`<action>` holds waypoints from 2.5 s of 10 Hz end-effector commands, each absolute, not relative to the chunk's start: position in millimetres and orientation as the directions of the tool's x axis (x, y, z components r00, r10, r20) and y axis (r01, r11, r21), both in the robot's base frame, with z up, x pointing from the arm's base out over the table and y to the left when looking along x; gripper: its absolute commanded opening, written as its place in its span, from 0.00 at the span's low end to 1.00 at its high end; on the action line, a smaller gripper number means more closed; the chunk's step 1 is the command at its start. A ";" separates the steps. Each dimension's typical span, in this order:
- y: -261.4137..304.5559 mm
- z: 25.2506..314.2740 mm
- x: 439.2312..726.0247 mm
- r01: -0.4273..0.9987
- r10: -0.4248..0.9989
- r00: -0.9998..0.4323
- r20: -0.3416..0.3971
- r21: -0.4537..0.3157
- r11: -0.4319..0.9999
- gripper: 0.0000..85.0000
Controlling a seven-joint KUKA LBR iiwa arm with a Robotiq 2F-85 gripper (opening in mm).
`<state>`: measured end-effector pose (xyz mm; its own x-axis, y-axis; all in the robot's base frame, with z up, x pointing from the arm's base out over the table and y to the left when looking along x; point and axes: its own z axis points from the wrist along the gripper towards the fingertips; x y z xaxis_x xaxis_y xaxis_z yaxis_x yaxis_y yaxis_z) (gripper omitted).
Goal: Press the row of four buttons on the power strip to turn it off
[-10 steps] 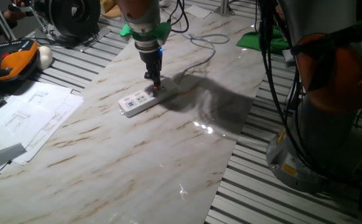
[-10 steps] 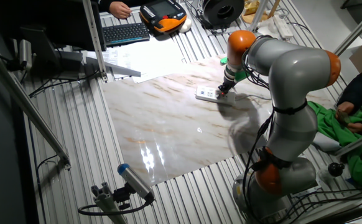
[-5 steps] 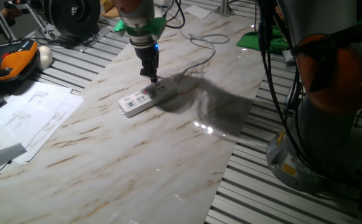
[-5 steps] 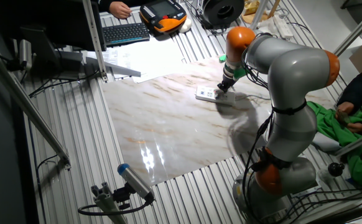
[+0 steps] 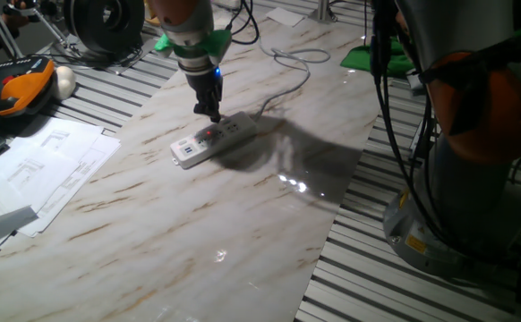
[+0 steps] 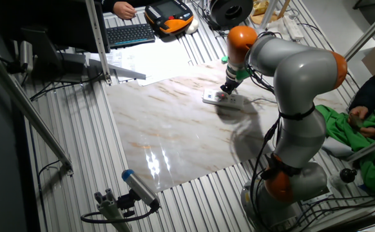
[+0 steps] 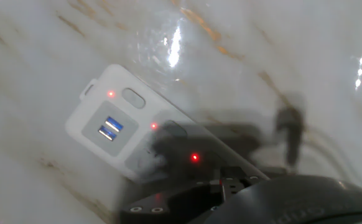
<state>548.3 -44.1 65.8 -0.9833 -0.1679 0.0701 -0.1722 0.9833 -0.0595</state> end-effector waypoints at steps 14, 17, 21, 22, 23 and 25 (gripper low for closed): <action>-20.8 67.0 559.6 -0.151 -0.146 -0.987 0.069 -0.073 0.986 0.00; -11.9 69.8 566.6 -0.138 -0.132 -0.988 0.075 -0.079 0.987 0.00; -5.2 59.6 569.8 -0.130 -0.126 -0.990 0.062 -0.078 0.988 0.00; -5.6 56.9 570.3 -0.133 -0.129 -0.990 0.062 -0.078 0.988 0.00; -5.3 53.5 569.7 -0.135 -0.130 -0.990 0.061 -0.078 0.988 0.00; -3.7 46.2 567.6 -0.135 -0.132 -0.990 0.047 -0.076 0.988 0.00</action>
